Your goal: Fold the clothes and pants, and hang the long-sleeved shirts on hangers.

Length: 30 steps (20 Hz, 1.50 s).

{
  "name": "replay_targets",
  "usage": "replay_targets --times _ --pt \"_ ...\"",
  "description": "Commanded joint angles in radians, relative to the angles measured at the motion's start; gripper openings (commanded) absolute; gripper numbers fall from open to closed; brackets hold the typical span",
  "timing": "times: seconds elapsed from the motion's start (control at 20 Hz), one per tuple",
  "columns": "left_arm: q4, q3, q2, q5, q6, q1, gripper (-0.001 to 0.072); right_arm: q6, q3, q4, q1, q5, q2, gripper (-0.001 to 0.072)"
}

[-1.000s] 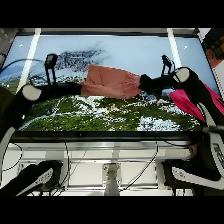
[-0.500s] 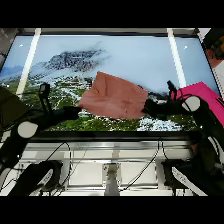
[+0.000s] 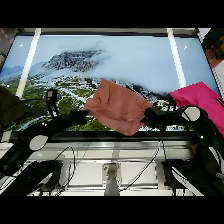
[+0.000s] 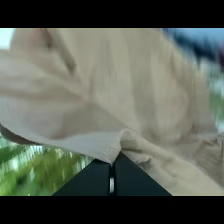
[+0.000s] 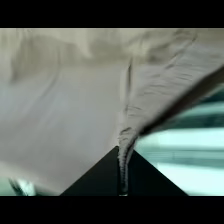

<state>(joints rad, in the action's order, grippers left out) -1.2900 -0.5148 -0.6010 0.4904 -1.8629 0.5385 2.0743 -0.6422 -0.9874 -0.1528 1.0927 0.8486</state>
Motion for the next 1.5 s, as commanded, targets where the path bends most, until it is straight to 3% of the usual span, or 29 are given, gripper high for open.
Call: replay_targets --times 0.0,0.35,0.75,0.8,0.85,0.9,0.95,1.0,1.05,1.15,1.25,1.45 --pt "-0.2 -0.134 -0.14 -0.08 -0.122 0.006 0.0003 0.14 0.004 -0.047 0.098 -0.133 -0.003 0.0017" --pt "-0.254 -0.512 -0.644 -0.137 -0.123 0.0 0.0005 0.196 0.004 -0.028 0.182 -0.39 0.102 0.0017" --pt "-0.25 -0.683 -0.935 -0.22 -0.153 -0.02 0.0006 0.21 -0.096 0.043 0.182 -0.62 0.33 0.0036" --pt "-0.25 -0.685 -0.958 -0.263 -0.182 -0.034 0.0007 0.209 -0.121 0.043 0.182 -0.642 0.357 0.0193" --pt "-0.25 -0.685 -0.975 -0.314 -0.204 -0.05 0.0008 0.201 -0.153 0.03 0.182 -0.653 0.386 0.0402" --pt "-0.25 -0.686 -0.987 -0.368 -0.236 -0.07 0.0025 0.17 -0.183 0.011 0.182 -0.655 0.41 0.0436" --pt "-0.25 -0.686 -0.991 -0.418 -0.256 -0.091 0.0163 0.128 -0.212 0.006 0.182 -0.655 0.432 0.0436" --pt "-0.25 -0.687 -0.99 -0.451 -0.255 -0.107 0.0441 0.095 -0.235 0.005 0.182 -0.656 0.445 0.0449" --pt "-0.25 -0.696 -0.989 -0.459 -0.256 -0.124 0.0551 0.064 -0.256 -0.016 0.184 -0.66 0.456 0.0449" --pt "-0.25 -0.713 -0.986 -0.447 -0.255 -0.153 0.0552 0.033 -0.287 -0.09 0.193 -0.657 0.465 0.045" --pt "-0.25 -0.72 -0.962 -0.405 -0.255 -0.165 0.0552 0.015 -0.309 -0.13 0.221 -0.584 0.465 0.051" --pt "-0.251 -0.72 -0.843 -0.311 -0.212 -0.167 0.0549 -0.363 -0.366 -0.107 0.344 -0.169 0.495 0.0512"
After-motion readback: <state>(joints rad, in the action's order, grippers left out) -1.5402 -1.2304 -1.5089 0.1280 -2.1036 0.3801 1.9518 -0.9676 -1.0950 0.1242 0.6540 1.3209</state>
